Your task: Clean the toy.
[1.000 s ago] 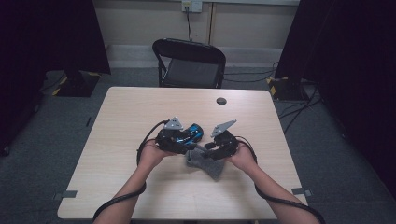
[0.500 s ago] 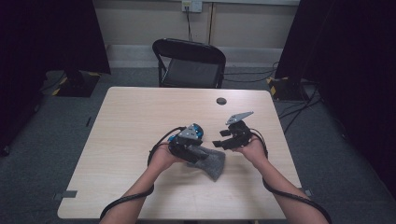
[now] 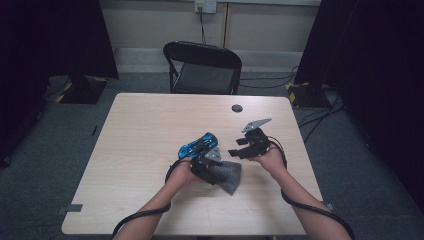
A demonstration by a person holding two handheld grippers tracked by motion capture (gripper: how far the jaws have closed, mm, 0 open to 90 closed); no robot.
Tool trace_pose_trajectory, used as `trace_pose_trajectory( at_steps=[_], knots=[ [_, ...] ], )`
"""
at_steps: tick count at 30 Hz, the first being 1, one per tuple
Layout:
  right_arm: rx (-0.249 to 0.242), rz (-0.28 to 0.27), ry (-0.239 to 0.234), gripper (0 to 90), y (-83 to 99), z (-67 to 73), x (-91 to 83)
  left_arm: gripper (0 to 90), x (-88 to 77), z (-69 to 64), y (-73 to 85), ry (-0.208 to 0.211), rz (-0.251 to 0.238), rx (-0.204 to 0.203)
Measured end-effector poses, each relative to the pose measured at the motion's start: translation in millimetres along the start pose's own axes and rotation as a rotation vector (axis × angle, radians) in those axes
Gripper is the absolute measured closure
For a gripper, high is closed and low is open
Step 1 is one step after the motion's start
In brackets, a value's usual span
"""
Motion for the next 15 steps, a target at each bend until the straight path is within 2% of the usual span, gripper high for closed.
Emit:
trace_pose_trajectory(
  at_steps=[2,3,4,5,6,8,9,10,11,12,13,14,15],
  knots=[
    [0.004,0.004,0.002,36.0,-0.6,-0.5,2.4,38.0,0.3,-0.5,0.5,-0.005,0.002,-0.007],
    [0.007,0.003,0.003,36.1,-1.3,-0.5,3.7,39.6,1.4,-2.5,0.8,-0.007,-0.012,-0.033],
    [0.007,0.003,0.003,36.1,-1.3,-0.5,3.7,41.1,1.4,-2.5,0.8,-0.007,-0.012,-0.033],
    [0.005,0.003,0.004,36.0,-3.6,0.4,7.1,44.3,1.6,-4.1,0.8,-0.016,-0.006,-0.038],
    [0.003,0.004,0.004,36.0,-4.3,0.6,8.1,49.0,-1.1,-3.4,0.3,-0.024,0.023,-0.012],
    [-0.001,0.006,0.003,36.0,-6.3,1.7,10.7,58.0,-2.4,-4.1,0.7,-0.031,0.030,-0.019],
    [-0.002,0.008,0.003,35.9,-7.6,2.4,11.8,62.3,-1.0,-7.0,1.1,-0.027,-0.002,-0.063],
    [-0.007,0.008,0.004,35.8,-9.0,2.7,13.0,65.2,-3.4,-5.0,1.0,-0.038,0.027,-0.039],
    [-0.012,0.010,0.004,35.5,-10.5,3.0,14.0,67.9,-2.2,-7.6,0.9,-0.037,0.002,-0.084],
    [-0.016,0.012,0.006,35.1,-12.2,3.0,15.1,69.5,-2.2,-7.6,0.9,-0.037,0.002,-0.084],
    [-0.016,0.011,0.004,34.2,-14.4,2.9,16.4,71.0,-4.5,-8.2,0.6,-0.049,0.013,-0.100],
    [-0.014,0.007,0.004,33.7,-16.3,2.9,17.5,71.9,-4.9,-9.4,0.6,-0.054,0.003,-0.123],
    [-0.014,0.007,0.003,33.0,-17.6,2.9,18.4,72.5,-8.4,-8.2,0.7,-0.060,0.030,-0.097]
  ],
)
Point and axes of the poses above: each handheld gripper's, and its own axes: x roughly forward along the jaws, y roughly out of its underside, z roughly to its left, the point moved 3 cm from there along x, roughly forward along the jaws, and after that the axes turned 15 degrees about -x, right-handed, at the moved point
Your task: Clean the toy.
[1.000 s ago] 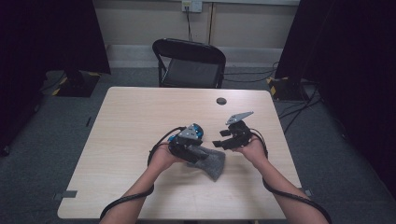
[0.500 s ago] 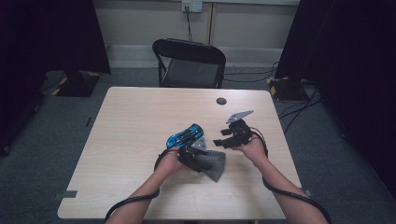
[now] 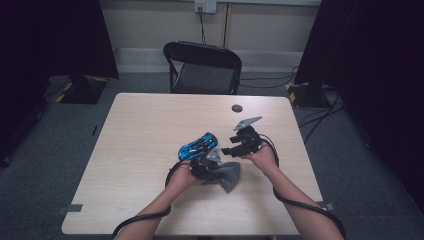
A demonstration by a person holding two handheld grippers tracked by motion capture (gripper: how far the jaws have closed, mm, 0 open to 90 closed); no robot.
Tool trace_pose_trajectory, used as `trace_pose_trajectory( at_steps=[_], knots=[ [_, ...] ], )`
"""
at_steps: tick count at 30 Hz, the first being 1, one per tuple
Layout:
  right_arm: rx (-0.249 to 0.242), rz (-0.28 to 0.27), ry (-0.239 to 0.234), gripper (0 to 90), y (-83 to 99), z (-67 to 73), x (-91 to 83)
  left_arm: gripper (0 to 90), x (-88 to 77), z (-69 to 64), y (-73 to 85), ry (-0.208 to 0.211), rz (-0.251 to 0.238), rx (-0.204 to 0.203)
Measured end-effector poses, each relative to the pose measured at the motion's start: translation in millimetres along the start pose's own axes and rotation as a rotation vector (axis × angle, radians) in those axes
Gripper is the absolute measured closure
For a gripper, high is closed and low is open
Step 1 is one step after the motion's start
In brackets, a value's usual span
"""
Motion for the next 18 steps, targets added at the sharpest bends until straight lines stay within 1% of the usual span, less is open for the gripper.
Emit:
trace_pose_trajectory(
  at_steps=[1,2,4,5,6,7,8,9,11,12,13,15,18],
  knots=[
    [-0.002,-0.001,0.002,32.1,-1.8,0.0,1.2,73.3,-2.6,-1.4,1.0,0.004,-0.012,-0.026],
    [-0.001,-0.008,0.004,30.8,-4.3,0.1,2.6,73.9,-4.3,-2.0,1.8,0.009,-0.022,-0.043],
    [0.000,-0.019,0.001,27.1,-7.7,0.2,4.9,74.3,-11.4,-0.4,4.6,0.015,-0.026,-0.057],
    [0.000,-0.018,0.000,24.9,-9.0,0.4,6.2,74.3,-17.6,1.8,7.4,0.019,-0.031,-0.078],
    [-0.003,-0.011,-0.003,22.3,-11.2,0.6,8.6,74.3,-22.8,4.2,10.1,0.015,-0.046,-0.092],
    [-0.008,-0.012,-0.005,21.4,-12.9,1.0,10.6,74.3,-28.5,5.8,12.9,0.018,-0.064,-0.119],
    [-0.011,-0.012,-0.008,19.4,-14.7,1.5,12.5,74.3,-33.3,7.6,15.2,0.018,-0.071,-0.129],
    [-0.010,-0.011,-0.010,16.5,-16.3,2.0,14.2,74.2,-43.4,11.5,20.1,0.006,-0.086,-0.132],
    [-0.012,-0.006,-0.036,15.3,-22.0,5.0,20.2,74.1,-57.6,16.2,27.3,-0.004,-0.109,-0.152],
    [-0.024,-0.007,-0.028,15.2,-24.7,6.9,21.8,74.1,-64.8,19.0,30.9,-0.006,-0.116,-0.159],
    [-0.030,-0.015,-0.030,14.7,-27.4,8.9,23.3,74.1,-69.8,20.9,33.7,-0.013,-0.121,-0.168],
    [-0.026,-0.020,-0.039,13.7,-32.0,11.2,27.1,74.0,-83.1,26.4,41.0,-0.034,-0.133,-0.183],
    [-0.043,-0.016,-0.034,13.0,-39.1,13.6,34.5,74.0,-101.1,34.8,51.6,-0.064,-0.156,-0.209]
  ],
)
Point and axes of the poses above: each handheld gripper's, and its own axes: x roughly forward along the jaws, y roughly out of its underside, z roughly to its left, the point moved 3 cm from there along x, roughly forward along the jaws, and after that the axes turned 15 degrees about -x, right-handed, at the moved point
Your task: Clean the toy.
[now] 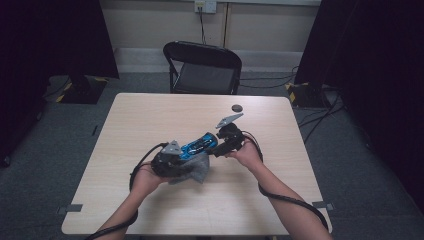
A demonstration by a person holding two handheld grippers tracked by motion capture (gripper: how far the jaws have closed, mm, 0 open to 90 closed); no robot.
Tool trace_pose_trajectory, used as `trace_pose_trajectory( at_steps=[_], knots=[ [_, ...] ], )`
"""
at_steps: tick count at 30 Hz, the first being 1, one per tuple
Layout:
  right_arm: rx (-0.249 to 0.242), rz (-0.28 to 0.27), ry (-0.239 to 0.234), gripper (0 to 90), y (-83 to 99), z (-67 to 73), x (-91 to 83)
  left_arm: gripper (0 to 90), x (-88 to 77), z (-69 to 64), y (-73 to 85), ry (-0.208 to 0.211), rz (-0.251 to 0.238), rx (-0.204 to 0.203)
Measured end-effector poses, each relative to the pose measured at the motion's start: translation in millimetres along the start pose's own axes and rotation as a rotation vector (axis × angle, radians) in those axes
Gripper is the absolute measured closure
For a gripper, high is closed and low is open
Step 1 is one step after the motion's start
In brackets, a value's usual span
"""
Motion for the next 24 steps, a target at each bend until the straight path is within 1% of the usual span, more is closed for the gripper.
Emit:
trace_pose_trajectory(
  at_steps=[1,2,3,4,5,6,7,8,9,10,12,14,15,17,18,19,21,22,24],
  knots=[
    [0.003,-0.001,0.004,13.0,-2.2,0.2,2.8,74.0,-8.9,5.8,2.9,-0.016,-0.007,-0.011],
    [0.003,-0.001,0.004,13.0,-2.2,0.2,2.8,73.9,-8.9,5.8,2.9,-0.016,-0.007,-0.011],
    [-0.015,0.018,0.015,13.1,-6.1,1.3,10.5,73.9,-17.1,11.3,6.3,-0.035,-0.016,-0.019],
    [-0.021,0.022,0.014,13.1,-7.3,1.9,13.1,73.9,-21.3,14.1,8.0,-0.038,-0.024,-0.030],
    [-0.023,0.023,0.013,13.1,-8.6,2.6,15.8,73.9,-27.8,19.0,10.6,-0.054,-0.042,-0.048],
    [-0.030,0.021,0.011,13.1,-10.6,3.7,19.9,73.9,-32.8,23.6,12.5,-0.073,-0.046,-0.054],
    [-0.035,0.023,0.012,13.1,-12.0,4.6,23.6,73.9,-37.2,28.2,14.0,-0.081,-0.055,-0.063],
    [-0.038,0.032,0.012,13.1,-13.1,5.1,27.1,73.8,-39.8,31.1,15.3,-0.087,-0.064,-0.081],
    [-0.041,0.036,0.012,13.2,-13.7,5.2,29.7,73.8,-44.6,36.5,16.9,-0.100,-0.074,-0.094],
    [-0.045,0.040,0.007,13.2,-14.9,5.3,33.7,73.8,-48.8,40.9,17.9,-0.114,-0.083,-0.097],
    [-0.049,0.038,0.009,13.4,-17.3,4.7,38.8,73.7,-53.7,45.3,20.1,-0.124,-0.093,-0.122],
    [-0.052,0.046,0.008,13.4,-19.3,3.8,44.6,73.5,-58.9,51.3,22.7,-0.160,-0.094,-0.117],
    [-0.058,0.049,0.009,13.4,-20.1,3.2,47.6,73.4,-60.0,53.2,24.2,-0.170,-0.095,-0.117],
    [-0.052,0.057,0.006,13.4,-21.2,2.2,53.1,73.2,-60.1,56.9,28.2,-0.188,-0.100,-0.138],
    [-0.049,0.058,0.004,13.3,-21.9,2.1,56.1,73.1,-60.2,59.0,29.3,-0.202,-0.100,-0.135],
    [-0.051,0.058,0.005,13.4,-22.1,2.0,58.1,73.0,-59.3,60.7,30.9,-0.206,-0.099,-0.147],
    [-0.053,0.067,-0.003,13.3,-22.0,2.7,63.1,72.5,-56.8,64.5,33.0,-0.224,-0.098,-0.160],
    [-0.060,0.072,-0.001,13.2,-21.6,3.6,65.3,72.5,-54.8,66.6,33.7,-0.224,-0.089,-0.167],
    [-0.074,0.073,0.010,12.6,-21.1,5.1,68.1,72.3,-50.4,67.9,34.2,-0.234,-0.090,-0.177]
  ],
)
Point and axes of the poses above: each handheld gripper's, and its own axes: x roughly forward along the jaws, y roughly out of its underside, z roughly to its left, the point moved 3 cm from there along x, roughly forward along the jaws, and after that the axes turned 15 degrees about -x, right-handed, at the moved point
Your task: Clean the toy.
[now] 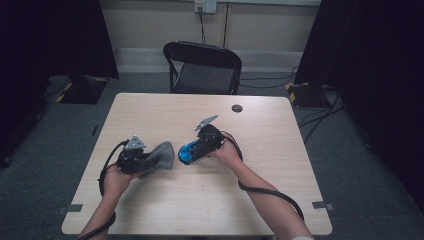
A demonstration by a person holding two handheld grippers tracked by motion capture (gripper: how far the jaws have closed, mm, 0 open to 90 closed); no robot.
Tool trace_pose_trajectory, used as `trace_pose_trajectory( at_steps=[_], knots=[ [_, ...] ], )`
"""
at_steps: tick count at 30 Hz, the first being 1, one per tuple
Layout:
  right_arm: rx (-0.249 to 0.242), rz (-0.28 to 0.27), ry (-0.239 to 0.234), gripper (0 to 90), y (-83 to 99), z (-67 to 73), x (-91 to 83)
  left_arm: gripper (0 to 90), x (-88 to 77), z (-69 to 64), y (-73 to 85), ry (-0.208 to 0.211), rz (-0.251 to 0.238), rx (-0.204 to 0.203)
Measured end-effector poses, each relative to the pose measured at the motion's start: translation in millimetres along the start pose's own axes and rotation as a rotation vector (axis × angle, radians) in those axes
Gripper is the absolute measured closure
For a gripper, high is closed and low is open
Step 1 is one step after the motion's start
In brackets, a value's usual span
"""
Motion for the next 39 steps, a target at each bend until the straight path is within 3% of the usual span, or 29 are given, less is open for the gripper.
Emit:
trace_pose_trajectory(
  at_steps=[4,8,14,20,22,25,26,28,30,32,33,35,36,37,39],
  knots=[
    [-0.029,0.009,0.019,11.2,0.8,2.2,1.7,71.8,7.9,2.4,-2.1,-0.029,0.001,-0.015],
    [-0.020,0.000,0.021,10.3,2.1,2.2,1.9,70.7,13.9,2.7,-3.5,-0.034,0.005,-0.013],
    [-0.026,-0.058,0.024,10.7,7.9,1.5,1.8,70.0,20.6,2.1,-5.0,-0.041,0.005,-0.025],
    [-0.025,-0.034,0.019,10.9,5.8,1.6,1.5,68.5,33.5,3.0,-8.0,-0.090,0.010,-0.063],
    [-0.026,-0.029,0.016,10.9,5.1,1.4,1.7,66.4,43.0,0.9,-5.6,-0.082,0.069,-0.046],
    [-0.024,-0.020,0.016,11.0,4.5,1.4,1.6,55.0,50.5,-4.0,-2.2,-0.088,0.090,0.044],
    [-0.022,-0.018,0.015,11.0,4.5,1.4,1.5,50.7,49.7,-4.7,-4.4,-0.109,0.084,0.063],
    [-0.023,-0.016,0.015,11.0,3.9,1.3,1.8,41.3,47.9,-7.6,-8.7,-0.079,0.058,0.070],
    [-0.023,-0.017,0.015,11.0,3.5,1.9,2.1,40.0,47.5,-11.0,-12.4,-0.031,0.031,0.078],
    [-0.022,-0.018,0.015,11.0,3.1,2.4,2.3,39.8,55.5,-13.4,-10.5,-0.027,0.075,0.084],
    [-0.022,-0.015,0.015,11.0,3.0,2.5,2.3,43.0,59.4,-12.6,-8.5,-0.043,0.091,0.094],
    [-0.020,-0.012,0.014,11.0,2.8,2.4,2.2,52.5,62.0,-11.7,-6.5,-0.038,0.099,0.061],
    [-0.020,-0.009,0.012,11.0,2.6,2.2,2.2,60.8,59.5,-10.3,-7.6,-0.040,0.115,0.054],
    [-0.021,-0.006,0.012,11.0,2.3,2.2,2.2,68.0,56.4,-10.6,-8.5,-0.033,0.148,0.021],
    [-0.022,-0.004,0.010,11.0,1.9,1.9,2.4,72.4,54.2,-12.4,-7.2,-0.038,0.163,0.039]
  ],
)
Point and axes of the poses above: each handheld gripper's, and its own axes: x roughly forward along the jaws, y roughly out of its underside, z roughly to its left, the point moved 3 cm from there along x, roughly forward along the jaws, and after that the axes turned 15 degrees about -x, right-handed, at the moved point
